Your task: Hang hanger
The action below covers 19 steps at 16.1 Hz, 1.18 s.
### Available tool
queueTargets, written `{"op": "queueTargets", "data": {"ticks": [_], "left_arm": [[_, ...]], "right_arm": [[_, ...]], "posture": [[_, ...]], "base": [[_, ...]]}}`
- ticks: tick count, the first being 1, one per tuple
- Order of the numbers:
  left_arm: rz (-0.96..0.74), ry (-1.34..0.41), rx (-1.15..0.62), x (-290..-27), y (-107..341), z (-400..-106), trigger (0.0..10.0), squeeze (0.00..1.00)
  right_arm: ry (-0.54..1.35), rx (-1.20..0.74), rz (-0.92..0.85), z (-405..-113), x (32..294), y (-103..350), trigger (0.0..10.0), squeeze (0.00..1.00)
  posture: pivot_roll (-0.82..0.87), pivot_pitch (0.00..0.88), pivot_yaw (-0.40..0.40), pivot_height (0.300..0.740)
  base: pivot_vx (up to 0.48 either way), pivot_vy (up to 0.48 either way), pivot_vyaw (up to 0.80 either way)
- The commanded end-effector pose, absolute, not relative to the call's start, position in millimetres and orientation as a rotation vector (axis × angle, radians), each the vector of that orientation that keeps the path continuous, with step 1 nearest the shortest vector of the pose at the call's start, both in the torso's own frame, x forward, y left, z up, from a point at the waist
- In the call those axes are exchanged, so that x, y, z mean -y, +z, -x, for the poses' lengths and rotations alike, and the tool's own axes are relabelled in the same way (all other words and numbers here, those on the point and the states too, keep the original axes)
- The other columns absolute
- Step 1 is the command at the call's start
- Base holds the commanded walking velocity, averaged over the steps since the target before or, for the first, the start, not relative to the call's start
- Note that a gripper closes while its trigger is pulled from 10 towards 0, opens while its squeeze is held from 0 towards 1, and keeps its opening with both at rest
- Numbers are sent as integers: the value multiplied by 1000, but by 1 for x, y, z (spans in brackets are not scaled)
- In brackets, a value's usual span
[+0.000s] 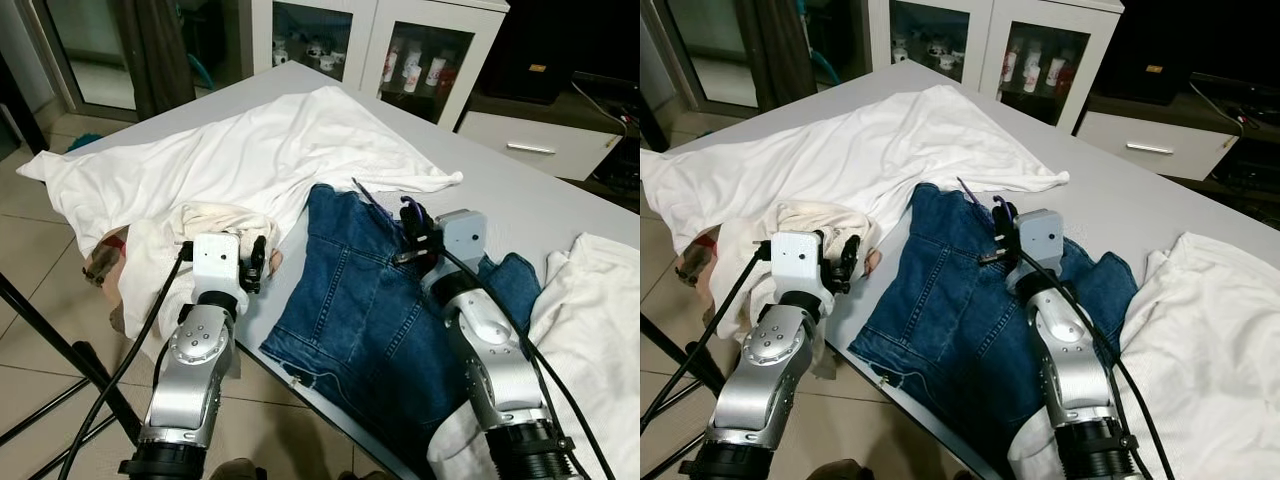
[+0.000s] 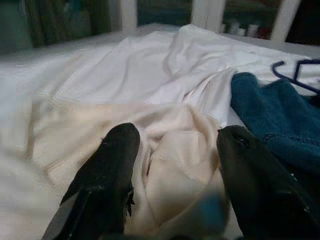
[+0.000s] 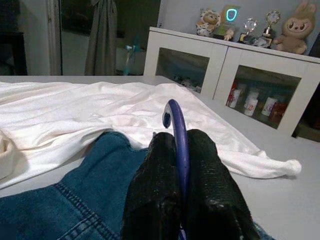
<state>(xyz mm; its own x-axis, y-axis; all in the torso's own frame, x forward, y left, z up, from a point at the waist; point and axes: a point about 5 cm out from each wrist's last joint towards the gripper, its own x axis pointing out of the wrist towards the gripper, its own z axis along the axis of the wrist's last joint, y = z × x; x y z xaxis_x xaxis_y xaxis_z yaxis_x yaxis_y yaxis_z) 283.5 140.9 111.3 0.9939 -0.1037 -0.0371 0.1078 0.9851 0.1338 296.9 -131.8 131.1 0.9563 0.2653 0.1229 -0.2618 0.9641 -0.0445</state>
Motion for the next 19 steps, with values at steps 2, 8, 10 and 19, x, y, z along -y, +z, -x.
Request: {"op": "queueTargets", "data": {"ticks": [2, 8, 10, 19], "left_arm": [[-277, -225, 160, -132, 148, -289, 10000, 0], [-324, -402, 220, -128, 165, -293, 10000, 0], [-336, -492, 220, -121, 162, -288, 10000, 0], [-473, -762, 224, -121, 166, -293, 10000, 0]], "right_arm": [[201, 145, 1, -304, 150, 142, 10000, 0], [126, 217, -30, -304, 171, 167, 10000, 0], [121, 209, -6, -297, 174, 164, 10000, 0], [245, 179, -27, -262, 189, 179, 10000, 0]], "posture": [[143, 30, -84, 740], [104, 26, -54, 740], [73, 25, -36, 740], [-2, 41, 27, 740]], "base": [[0, 0, 0], [0, 0, 0], [0, 0, 0], [0, 0, 0]]}}
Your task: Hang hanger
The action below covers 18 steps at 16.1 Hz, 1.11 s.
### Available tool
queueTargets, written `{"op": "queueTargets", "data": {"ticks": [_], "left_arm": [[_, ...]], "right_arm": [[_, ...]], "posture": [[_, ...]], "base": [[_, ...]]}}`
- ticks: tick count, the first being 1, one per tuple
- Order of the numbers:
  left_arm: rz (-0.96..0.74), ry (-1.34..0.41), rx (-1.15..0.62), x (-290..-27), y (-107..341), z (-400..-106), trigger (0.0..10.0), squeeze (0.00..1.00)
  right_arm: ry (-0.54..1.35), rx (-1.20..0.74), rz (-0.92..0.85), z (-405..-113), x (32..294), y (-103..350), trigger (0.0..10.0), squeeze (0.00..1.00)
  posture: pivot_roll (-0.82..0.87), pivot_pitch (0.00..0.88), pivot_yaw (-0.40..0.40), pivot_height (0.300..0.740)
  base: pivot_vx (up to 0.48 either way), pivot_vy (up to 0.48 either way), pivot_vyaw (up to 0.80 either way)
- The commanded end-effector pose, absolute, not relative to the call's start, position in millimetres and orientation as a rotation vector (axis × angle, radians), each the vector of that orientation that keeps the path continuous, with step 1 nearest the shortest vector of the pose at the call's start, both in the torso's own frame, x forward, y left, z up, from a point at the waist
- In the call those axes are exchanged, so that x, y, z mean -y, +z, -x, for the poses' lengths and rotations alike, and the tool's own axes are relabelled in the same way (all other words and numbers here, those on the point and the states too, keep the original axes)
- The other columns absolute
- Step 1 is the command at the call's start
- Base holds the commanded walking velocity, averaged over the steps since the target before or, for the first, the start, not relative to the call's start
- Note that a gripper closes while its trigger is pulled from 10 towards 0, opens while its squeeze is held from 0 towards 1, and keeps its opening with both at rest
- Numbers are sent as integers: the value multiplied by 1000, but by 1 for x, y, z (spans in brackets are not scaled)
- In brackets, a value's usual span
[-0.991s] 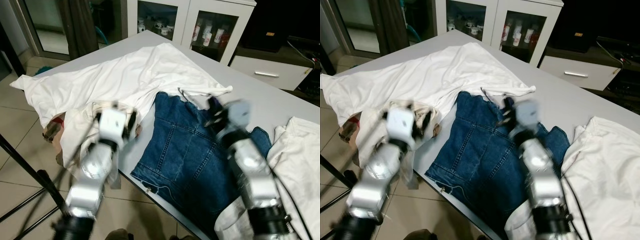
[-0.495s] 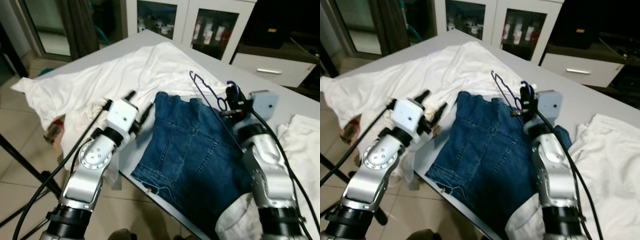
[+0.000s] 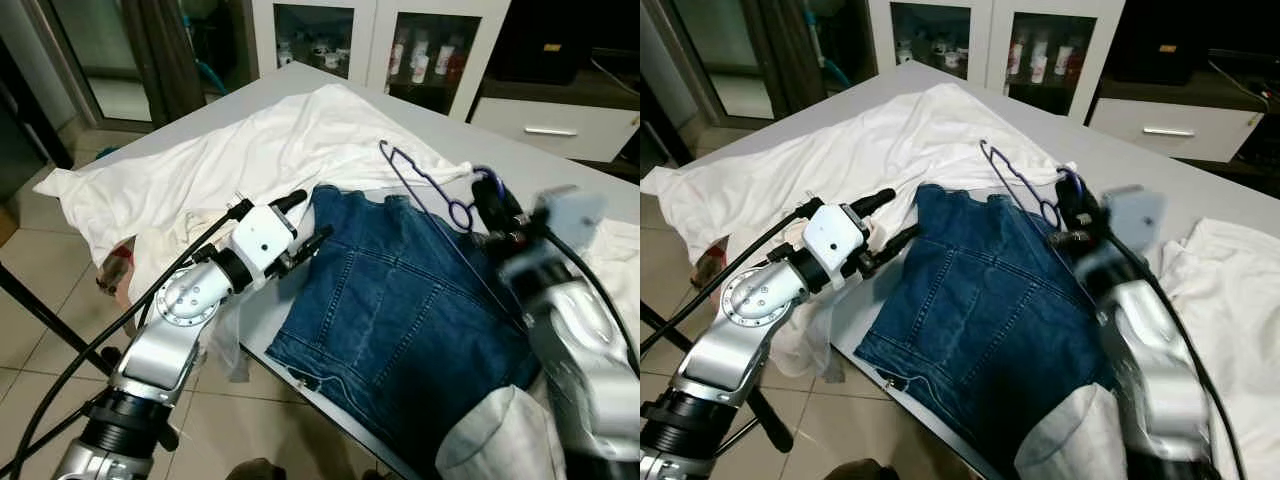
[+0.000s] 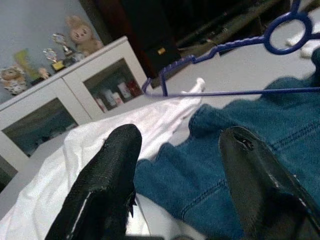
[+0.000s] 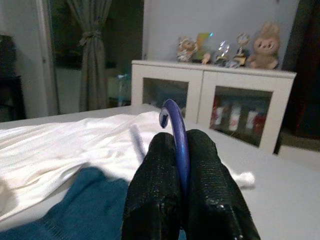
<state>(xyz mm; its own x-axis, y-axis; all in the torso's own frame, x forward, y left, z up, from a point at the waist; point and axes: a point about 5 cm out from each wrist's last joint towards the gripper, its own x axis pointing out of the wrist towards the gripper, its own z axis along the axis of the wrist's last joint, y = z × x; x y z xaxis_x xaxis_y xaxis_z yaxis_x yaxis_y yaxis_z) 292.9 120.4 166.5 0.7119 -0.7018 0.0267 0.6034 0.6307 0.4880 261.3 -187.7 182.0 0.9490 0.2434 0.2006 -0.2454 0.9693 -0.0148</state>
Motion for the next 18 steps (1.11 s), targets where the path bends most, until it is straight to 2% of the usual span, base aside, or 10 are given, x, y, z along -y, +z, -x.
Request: {"op": "queueTargets", "data": {"ticks": [1, 4, 6, 10, 13, 15, 16, 17, 18], "left_arm": [[-474, -791, 214, -122, 164, -291, 10000, 0], [-517, -931, 168, -124, 153, -280, 10000, 0], [-525, -982, 151, -129, 156, -277, 10000, 0], [-573, -1086, 129, -133, 161, -267, 10000, 0], [-699, -1262, 74, -139, 163, -250, 10000, 0], [-715, -1327, 42, -143, 165, -243, 10000, 0], [-719, -1352, 30, -143, 164, -240, 10000, 224], [-731, -1388, 19, -143, 162, -235, 10000, 231], [-741, -1434, 6, -142, 158, -230, 10000, 329]], "right_arm": [[305, 166, -28, -253, 185, 178, 10000, 0], [581, 91, -49, -234, 170, 182, 10000, 0], [690, 84, 15, -229, 168, 189, 10000, 0], [677, 87, 67, -244, 179, 198, 10000, 0], [699, 64, 99, -252, 183, 200, 10000, 0], [694, 73, 97, -258, 180, 201, 10000, 0], [690, 77, 92, -260, 180, 201, 10000, 0], [683, 83, 82, -262, 178, 201, 10000, 0], [674, 86, 71, -264, 176, 200, 10000, 0]], "posture": [[-7, 45, 30, 740], [-14, 63, 24, 740], [-7, 71, -6, 740], [13, 65, -16, 740], [37, 57, -36, 740], [40, 54, -36, 740], [40, 53, -36, 740], [40, 50, -35, 740], [39, 47, -35, 740]], "base": [[0, 0, 0], [0, 0, 0], [0, 0, 0], [0, 0, 0], [0, 0, 0], [0, 0, 0], [0, 0, 0], [0, 0, 0], [0, 0, 0]]}}
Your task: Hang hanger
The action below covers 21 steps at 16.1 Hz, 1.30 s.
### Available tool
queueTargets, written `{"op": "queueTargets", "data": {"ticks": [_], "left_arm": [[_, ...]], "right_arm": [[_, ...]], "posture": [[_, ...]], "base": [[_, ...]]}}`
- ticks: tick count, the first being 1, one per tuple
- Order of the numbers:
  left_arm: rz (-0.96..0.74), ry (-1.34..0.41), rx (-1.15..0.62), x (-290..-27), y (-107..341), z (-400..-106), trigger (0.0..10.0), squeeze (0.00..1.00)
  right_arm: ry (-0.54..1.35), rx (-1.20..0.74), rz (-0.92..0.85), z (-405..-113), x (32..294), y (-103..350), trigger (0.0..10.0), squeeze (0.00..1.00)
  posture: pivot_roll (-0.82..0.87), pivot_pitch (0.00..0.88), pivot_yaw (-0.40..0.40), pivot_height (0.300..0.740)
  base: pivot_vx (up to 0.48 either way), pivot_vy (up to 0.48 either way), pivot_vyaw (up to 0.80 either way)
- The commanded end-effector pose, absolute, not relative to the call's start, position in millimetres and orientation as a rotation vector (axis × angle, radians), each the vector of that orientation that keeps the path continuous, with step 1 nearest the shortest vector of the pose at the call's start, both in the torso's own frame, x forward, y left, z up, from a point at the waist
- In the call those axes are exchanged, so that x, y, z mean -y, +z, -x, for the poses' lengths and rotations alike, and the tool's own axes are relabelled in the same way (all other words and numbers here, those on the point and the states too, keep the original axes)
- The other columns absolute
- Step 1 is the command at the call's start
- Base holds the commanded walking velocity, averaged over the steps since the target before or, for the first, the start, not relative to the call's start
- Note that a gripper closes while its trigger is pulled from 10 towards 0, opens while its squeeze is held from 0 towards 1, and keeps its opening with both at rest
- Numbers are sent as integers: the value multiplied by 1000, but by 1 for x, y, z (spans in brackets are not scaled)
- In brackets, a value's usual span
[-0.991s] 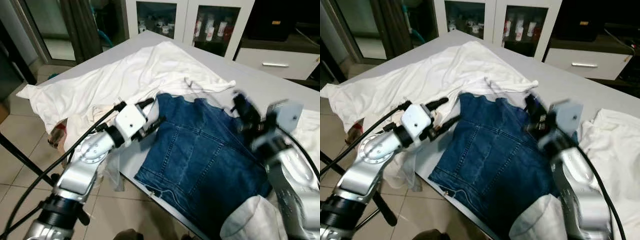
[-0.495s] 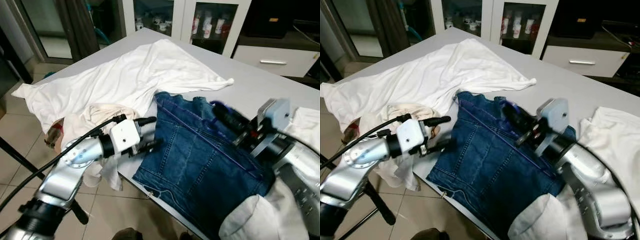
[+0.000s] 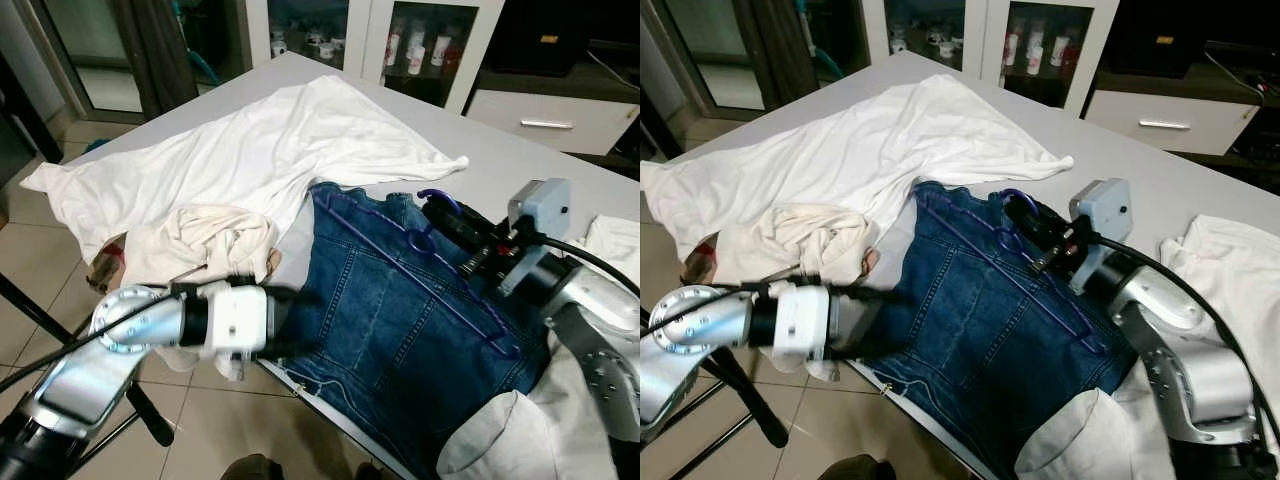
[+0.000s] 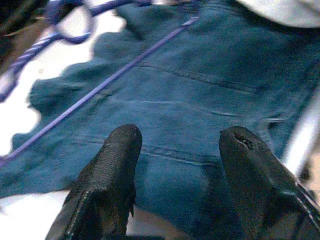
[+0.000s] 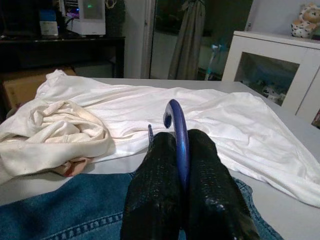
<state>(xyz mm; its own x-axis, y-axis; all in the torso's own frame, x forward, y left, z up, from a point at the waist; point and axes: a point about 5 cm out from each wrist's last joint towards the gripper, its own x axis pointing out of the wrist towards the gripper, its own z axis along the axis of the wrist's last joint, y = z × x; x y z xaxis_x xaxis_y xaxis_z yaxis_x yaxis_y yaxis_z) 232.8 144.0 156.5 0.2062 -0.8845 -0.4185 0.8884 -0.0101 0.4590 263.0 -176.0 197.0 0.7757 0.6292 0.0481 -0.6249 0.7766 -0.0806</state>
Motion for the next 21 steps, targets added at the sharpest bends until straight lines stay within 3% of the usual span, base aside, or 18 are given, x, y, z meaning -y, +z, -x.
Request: {"op": "queueTargets", "data": {"ticks": [1, 2, 3, 5, 6, 7, 12, 17, 21], "left_arm": [[-741, -1452, -1, -141, 158, -228, 10000, 655], [-744, -1470, -11, -141, 157, -227, 10000, 655], [-771, -1487, -26, -141, 154, -226, 10000, 745], [-858, -1494, -50, -144, 144, -225, 10000, 643], [-882, -1495, -60, -145, 139, -225, 10000, 102], [-884, -1496, -70, -145, 138, -226, 10000, 0], [-976, -1452, -81, -148, 129, -235, 10000, 0], [-1029, -1290, -40, -144, 133, -257, 10000, 0], [-1027, -1295, -52, -146, 129, -256, 10000, 0]], "right_arm": [[669, 87, 65, -265, 174, 199, 10000, 0], [667, 88, 62, -265, 174, 198, 10000, 0], [663, 90, 58, -266, 173, 198, 10000, 0], [654, 94, 54, -268, 171, 197, 10000, 0], [644, 98, 51, -269, 170, 197, 10000, 0], [639, 101, 45, -270, 169, 196, 10000, 0], [643, 111, 22, -270, 161, 196, 10000, 0], [647, 117, 19, -271, 159, 197, 10000, 0], [648, 126, 16, -272, 158, 199, 10000, 0]], "posture": [[36, 48, -35, 740], [36, 48, -35, 740], [34, 49, -32, 740], [33, 51, -27, 740], [30, 51, -24, 740], [30, 51, -23, 740], [26, 46, -23, 740], [28, 40, -28, 740], [34, 42, -30, 740]], "base": [[0, 0, 0], [0, 0, 0], [0, 0, 0], [0, 0, 0], [0, 0, 0], [0, 0, 0], [0, 0, 0], [0, 0, 0], [0, 0, 0]]}}
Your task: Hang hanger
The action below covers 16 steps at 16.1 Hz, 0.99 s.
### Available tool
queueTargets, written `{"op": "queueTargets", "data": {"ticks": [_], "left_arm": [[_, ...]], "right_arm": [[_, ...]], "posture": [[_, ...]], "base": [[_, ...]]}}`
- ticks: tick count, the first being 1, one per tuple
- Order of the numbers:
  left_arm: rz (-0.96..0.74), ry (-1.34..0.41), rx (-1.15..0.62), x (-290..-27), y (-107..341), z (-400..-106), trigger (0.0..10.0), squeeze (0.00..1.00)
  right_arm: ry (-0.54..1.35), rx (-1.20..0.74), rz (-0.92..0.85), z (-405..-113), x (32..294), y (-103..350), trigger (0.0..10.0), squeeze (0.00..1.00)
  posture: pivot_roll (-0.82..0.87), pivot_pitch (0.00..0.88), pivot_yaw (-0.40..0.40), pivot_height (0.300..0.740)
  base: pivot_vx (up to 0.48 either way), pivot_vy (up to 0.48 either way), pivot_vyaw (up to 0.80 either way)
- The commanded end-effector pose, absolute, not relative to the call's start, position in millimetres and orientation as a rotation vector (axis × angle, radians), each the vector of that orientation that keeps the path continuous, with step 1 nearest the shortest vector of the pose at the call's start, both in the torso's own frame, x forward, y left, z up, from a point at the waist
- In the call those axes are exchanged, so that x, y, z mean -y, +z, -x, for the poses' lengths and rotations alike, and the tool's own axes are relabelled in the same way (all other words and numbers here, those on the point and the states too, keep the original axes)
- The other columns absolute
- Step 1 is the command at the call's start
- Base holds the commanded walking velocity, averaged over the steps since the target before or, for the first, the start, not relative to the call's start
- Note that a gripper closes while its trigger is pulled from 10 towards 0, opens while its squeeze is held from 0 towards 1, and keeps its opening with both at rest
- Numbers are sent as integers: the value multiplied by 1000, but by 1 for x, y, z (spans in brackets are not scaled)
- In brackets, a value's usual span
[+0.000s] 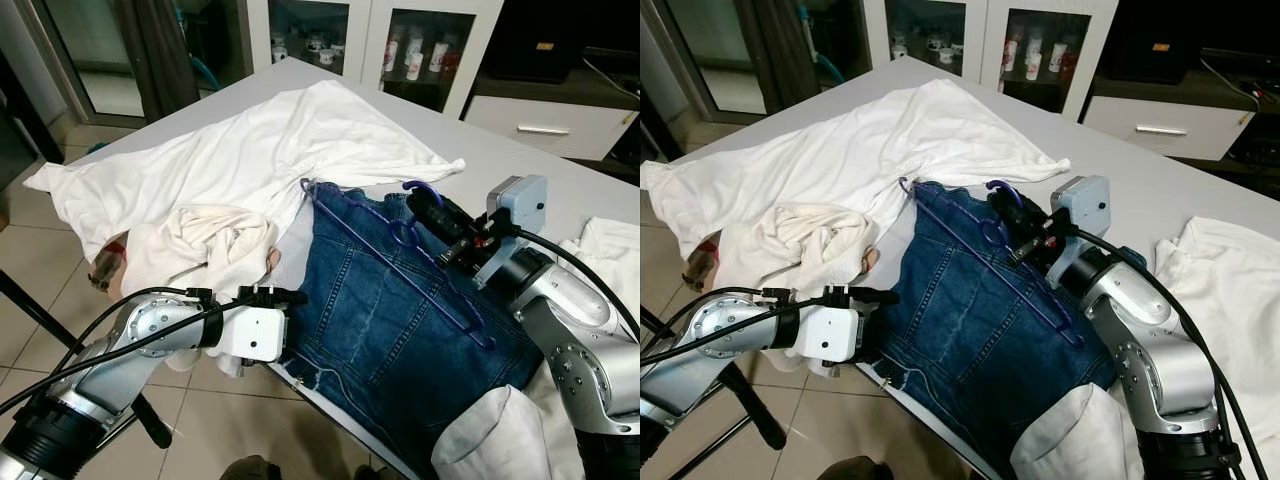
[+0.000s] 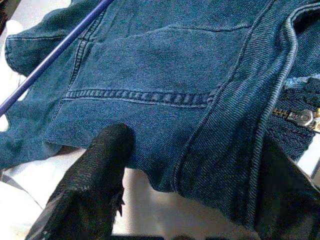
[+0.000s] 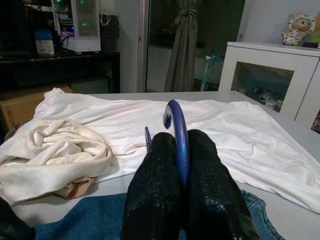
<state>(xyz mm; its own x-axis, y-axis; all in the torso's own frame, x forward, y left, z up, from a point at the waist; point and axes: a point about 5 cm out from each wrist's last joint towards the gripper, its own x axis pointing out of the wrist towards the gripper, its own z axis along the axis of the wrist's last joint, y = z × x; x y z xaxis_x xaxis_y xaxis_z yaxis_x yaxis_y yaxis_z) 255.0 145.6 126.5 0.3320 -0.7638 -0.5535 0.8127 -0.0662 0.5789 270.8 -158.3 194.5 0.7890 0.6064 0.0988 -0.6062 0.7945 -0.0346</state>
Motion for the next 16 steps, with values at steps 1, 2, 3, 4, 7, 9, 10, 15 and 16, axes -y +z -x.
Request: {"op": "queueTargets", "data": {"ticks": [1, 2, 3, 4, 7, 9, 10, 15, 16], "left_arm": [[-1027, -1302, -58, -146, 127, -254, 10000, 0], [-1031, -1313, -68, -146, 125, -253, 10000, 0], [-1032, -1316, -72, -145, 123, -252, 4941, 0], [-1029, -1323, -78, -145, 122, -251, 1451, 0], [-1003, -1347, -71, -141, 119, -247, 0, 0], [-969, -1375, -89, -139, 116, -243, 0, 0], [-927, -1389, -113, -140, 115, -240, 0, 0], [-815, -1351, -57, -133, 118, -250, 0, 0], [-796, -1336, -48, -132, 120, -253, 0, 0]], "right_arm": [[649, 126, 15, -272, 158, 199, 10000, 0], [648, 125, 14, -272, 158, 199, 10000, 0], [647, 124, 13, -272, 158, 199, 10000, 0], [647, 123, 10, -271, 158, 199, 10000, 0], [656, 121, -2, -269, 159, 198, 10000, 0], [671, 133, 20, -265, 167, 206, 10000, 0], [697, 161, 3, -258, 177, 222, 10000, 0], [824, 69, 129, -230, 209, 228, 10000, 0], [850, 54, 141, -225, 209, 229, 10000, 0]], "posture": [[35, 44, -28, 740], [35, 46, -27, 740], [35, 47, -27, 740], [35, 48, -27, 740], [28, 46, -23, 740], [25, 46, -21, 740], [17, 47, -16, 740], [-18, 50, 0, 740], [-21, 51, 1, 740]], "base": [[0, 0, 0], [0, 0, 0], [0, 0, 0], [0, 0, 0], [0, 0, 0], [0, 0, 0], [0, 0, 0], [0, 0, 0], [0, 0, 0]]}}
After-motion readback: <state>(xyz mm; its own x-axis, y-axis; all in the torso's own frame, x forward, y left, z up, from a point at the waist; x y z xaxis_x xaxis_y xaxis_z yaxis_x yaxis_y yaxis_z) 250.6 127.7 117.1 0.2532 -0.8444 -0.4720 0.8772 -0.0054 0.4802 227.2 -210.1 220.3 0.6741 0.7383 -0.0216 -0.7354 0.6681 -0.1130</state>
